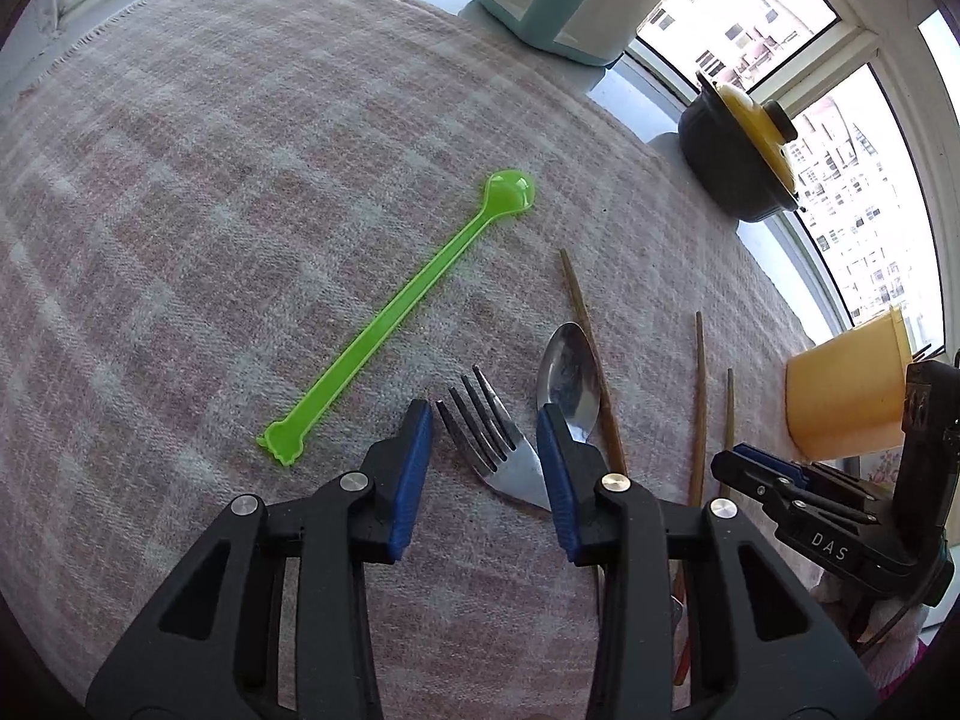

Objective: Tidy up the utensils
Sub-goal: 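Lower the left tool over the metal fork while the right tool lowers over a red-tipped chopstick, then close the left tool on the metal fork while the right tool grasps a chopstick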

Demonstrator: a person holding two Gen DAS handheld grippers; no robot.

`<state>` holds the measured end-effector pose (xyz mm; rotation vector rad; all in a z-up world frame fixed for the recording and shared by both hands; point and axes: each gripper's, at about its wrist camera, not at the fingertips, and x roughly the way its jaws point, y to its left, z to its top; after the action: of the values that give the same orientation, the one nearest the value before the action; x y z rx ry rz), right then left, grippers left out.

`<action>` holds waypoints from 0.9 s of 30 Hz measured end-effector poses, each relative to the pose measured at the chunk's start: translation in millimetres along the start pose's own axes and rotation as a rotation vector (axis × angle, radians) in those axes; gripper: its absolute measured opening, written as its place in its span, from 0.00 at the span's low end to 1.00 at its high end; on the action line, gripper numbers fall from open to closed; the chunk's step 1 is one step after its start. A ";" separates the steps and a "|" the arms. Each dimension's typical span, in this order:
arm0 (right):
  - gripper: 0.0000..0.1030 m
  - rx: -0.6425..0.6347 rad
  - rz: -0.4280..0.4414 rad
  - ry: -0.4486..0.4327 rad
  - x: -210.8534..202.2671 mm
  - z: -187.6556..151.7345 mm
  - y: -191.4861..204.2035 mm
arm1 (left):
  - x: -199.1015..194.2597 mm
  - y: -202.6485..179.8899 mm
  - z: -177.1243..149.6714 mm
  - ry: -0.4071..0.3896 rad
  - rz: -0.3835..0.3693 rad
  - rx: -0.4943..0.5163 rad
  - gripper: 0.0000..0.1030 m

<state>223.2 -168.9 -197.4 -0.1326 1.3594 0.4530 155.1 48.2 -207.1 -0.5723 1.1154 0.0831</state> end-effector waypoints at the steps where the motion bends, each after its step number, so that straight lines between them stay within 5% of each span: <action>1: 0.25 -0.014 -0.006 0.003 0.5 0.4 1.2 | 1.4 -3.0 1.0 -0.001 0.013 0.007 0.35; 8: 0.24 -0.037 -0.005 0.008 -4.0 -2.2 -4.5 | 1.9 -19.6 -12.3 -0.011 0.097 0.013 0.39; 12: 0.24 -0.055 0.010 0.015 -4.2 -4.7 -4.9 | 4.3 -31.7 -16.8 -0.014 0.129 0.025 0.58; 20: 0.24 -0.075 0.061 0.007 -10.9 -11.3 -4.5 | 7.6 -39.6 -19.6 -0.048 0.182 0.067 0.58; 27: 0.24 -0.049 0.058 -0.002 -10.2 -6.7 -11.0 | 10.3 -37.7 -13.4 -0.097 0.230 0.114 0.27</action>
<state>219.9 -183.6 -190.8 -0.1334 1.3531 0.5350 161.5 7.5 -205.4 -0.3332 1.0807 0.2420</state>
